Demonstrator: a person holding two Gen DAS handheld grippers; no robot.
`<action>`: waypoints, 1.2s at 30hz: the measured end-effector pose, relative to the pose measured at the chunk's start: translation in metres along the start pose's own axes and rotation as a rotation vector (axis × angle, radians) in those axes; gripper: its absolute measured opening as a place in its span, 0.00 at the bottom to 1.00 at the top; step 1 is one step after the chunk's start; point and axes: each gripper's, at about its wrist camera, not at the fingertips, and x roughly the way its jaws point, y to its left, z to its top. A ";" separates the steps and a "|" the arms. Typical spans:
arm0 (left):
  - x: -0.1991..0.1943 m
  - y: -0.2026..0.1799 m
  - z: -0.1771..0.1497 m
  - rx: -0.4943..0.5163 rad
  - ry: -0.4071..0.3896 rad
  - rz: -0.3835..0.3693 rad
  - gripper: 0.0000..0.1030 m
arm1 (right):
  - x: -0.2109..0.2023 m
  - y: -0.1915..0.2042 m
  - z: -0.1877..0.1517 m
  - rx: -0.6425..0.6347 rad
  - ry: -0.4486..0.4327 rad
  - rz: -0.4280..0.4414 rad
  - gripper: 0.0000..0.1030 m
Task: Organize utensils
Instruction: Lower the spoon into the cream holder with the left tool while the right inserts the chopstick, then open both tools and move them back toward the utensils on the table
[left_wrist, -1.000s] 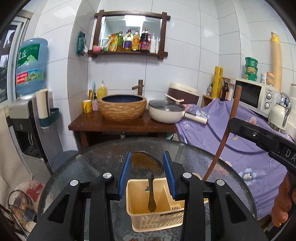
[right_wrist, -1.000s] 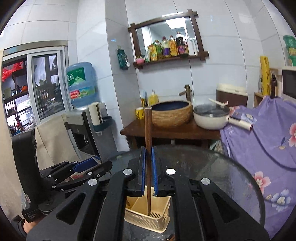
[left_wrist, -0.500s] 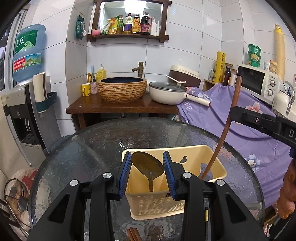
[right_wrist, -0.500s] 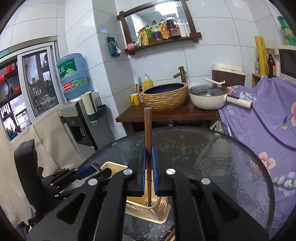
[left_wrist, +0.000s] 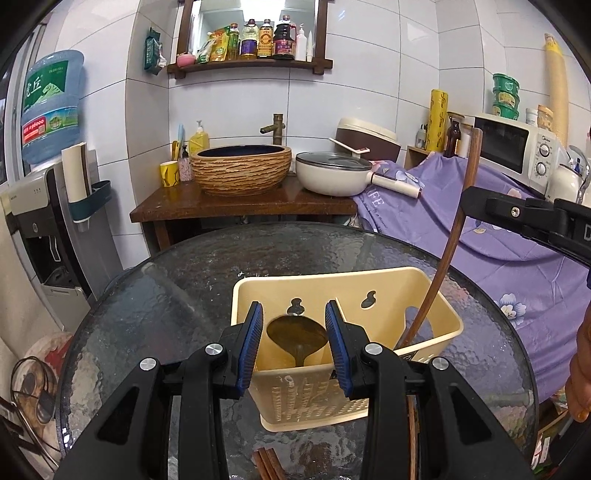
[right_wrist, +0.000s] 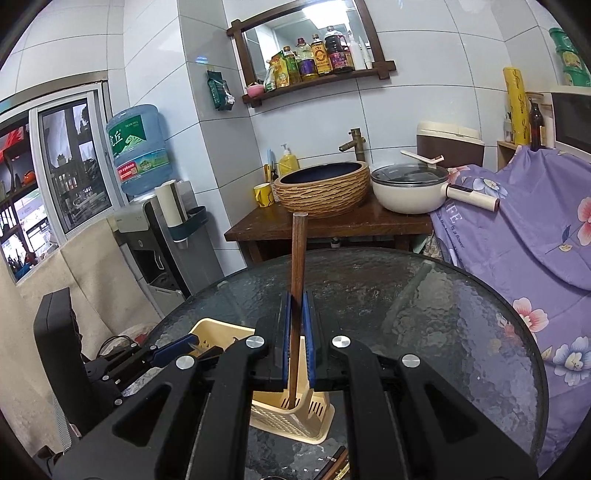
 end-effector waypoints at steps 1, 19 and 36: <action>0.000 0.000 0.000 -0.001 0.000 0.000 0.33 | 0.000 0.000 0.000 -0.004 0.000 -0.002 0.07; -0.074 0.005 -0.020 -0.029 -0.145 0.000 0.94 | -0.043 -0.014 -0.030 -0.001 -0.061 -0.084 0.71; -0.057 0.032 -0.136 -0.057 0.177 0.123 0.73 | -0.015 -0.023 -0.171 -0.062 0.357 -0.221 0.62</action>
